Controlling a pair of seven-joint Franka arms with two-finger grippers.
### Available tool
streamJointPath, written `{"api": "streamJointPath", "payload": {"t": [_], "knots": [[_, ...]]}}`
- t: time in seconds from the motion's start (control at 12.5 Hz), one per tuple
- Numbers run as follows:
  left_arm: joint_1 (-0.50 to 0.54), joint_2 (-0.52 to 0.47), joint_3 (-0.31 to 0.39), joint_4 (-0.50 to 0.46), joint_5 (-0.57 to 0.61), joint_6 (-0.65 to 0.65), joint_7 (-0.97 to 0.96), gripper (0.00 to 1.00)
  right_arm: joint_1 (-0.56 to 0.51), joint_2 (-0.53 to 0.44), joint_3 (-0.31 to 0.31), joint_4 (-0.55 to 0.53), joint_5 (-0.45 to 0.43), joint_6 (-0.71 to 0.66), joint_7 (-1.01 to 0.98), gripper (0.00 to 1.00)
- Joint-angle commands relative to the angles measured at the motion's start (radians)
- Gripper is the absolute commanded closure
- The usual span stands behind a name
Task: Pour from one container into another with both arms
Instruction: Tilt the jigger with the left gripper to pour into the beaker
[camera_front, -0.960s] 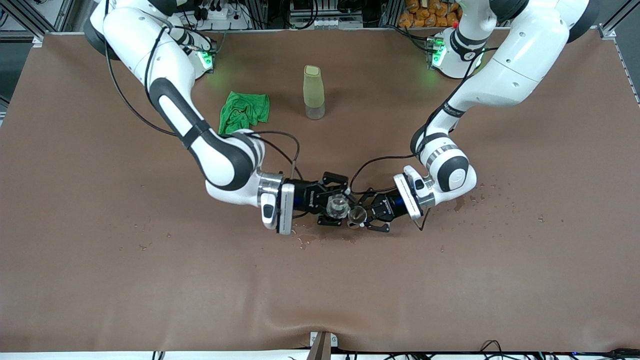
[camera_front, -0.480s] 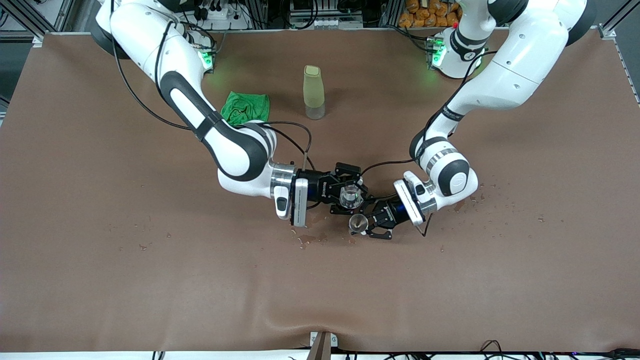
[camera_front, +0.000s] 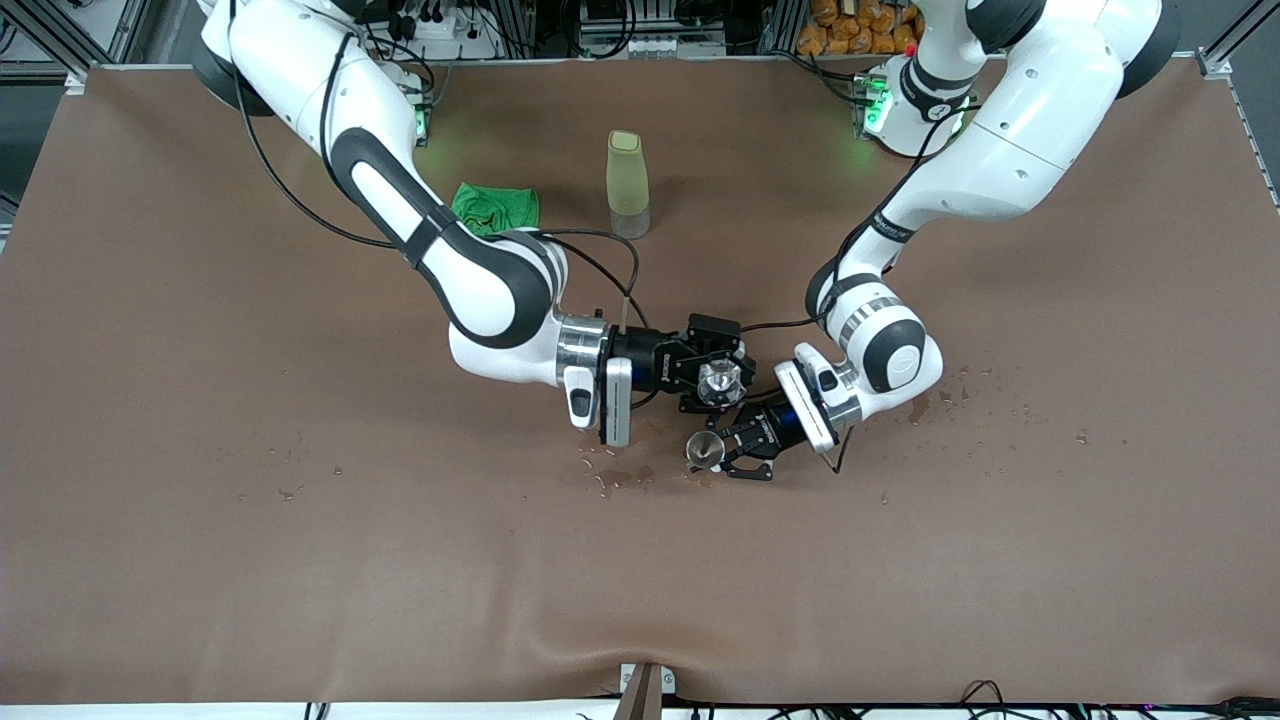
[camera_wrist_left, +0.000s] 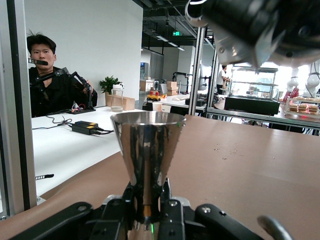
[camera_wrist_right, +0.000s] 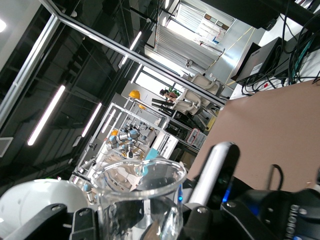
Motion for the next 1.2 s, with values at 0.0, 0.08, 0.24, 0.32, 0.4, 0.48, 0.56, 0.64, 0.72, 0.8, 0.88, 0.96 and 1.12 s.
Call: {"api": "streamJointPath", "payload": {"t": [0.0,0.08,0.24,0.32,0.4,0.48,0.56,0.64,0.72,0.8,0.88,0.96,1.12], "knots": [[-0.012,0.012,0.003,0.026,-0.032,0.012,0.015,1.0,0.014,-0.008,-0.01,0.021,0.002,0.013,0.086,1.0],[-0.01,0.012,0.003,0.026,-0.033,0.012,0.018,1.0,0.013,-0.008,-0.012,0.03,0.001,0.013,0.121,1.0],[-0.01,0.012,0.003,0.026,-0.033,0.012,0.021,1.0,0.016,-0.002,-0.021,0.056,0.001,0.013,0.164,1.0],[-0.01,0.012,0.003,0.026,-0.033,0.012,0.021,1.0,0.017,0.0,-0.03,0.063,-0.001,0.013,0.181,1.0],[-0.009,0.012,0.003,0.026,-0.033,0.012,0.023,1.0,0.017,0.001,-0.03,0.066,-0.002,0.013,0.197,1.0],[-0.007,0.012,0.003,0.026,-0.032,0.012,0.024,1.0,0.017,0.006,-0.03,0.073,-0.002,0.013,0.203,1.0],[-0.007,0.012,0.003,0.026,-0.032,0.012,0.024,1.0,0.017,0.017,-0.03,0.084,-0.001,0.013,0.204,1.0],[-0.006,0.012,0.003,0.026,-0.033,0.012,0.024,1.0,0.017,0.026,-0.03,0.093,-0.001,0.01,0.215,1.0],[-0.007,0.012,0.003,0.024,-0.033,0.012,0.024,1.0,0.023,0.028,-0.032,0.101,-0.002,0.01,0.245,1.0],[-0.007,0.012,0.003,0.026,-0.033,0.011,0.024,1.0,0.028,0.029,-0.032,0.109,-0.002,0.013,0.275,1.0],[-0.007,0.012,0.003,0.026,-0.033,0.012,0.024,1.0,0.037,0.029,-0.044,0.112,-0.003,0.013,0.284,1.0],[-0.007,0.012,0.003,0.026,-0.033,0.012,0.024,1.0,0.043,0.031,-0.052,0.113,0.001,0.008,0.299,1.0],[-0.007,0.012,0.003,0.026,-0.035,0.012,0.024,1.0,0.043,0.032,-0.052,0.115,0.001,0.003,0.367,1.0]]}}
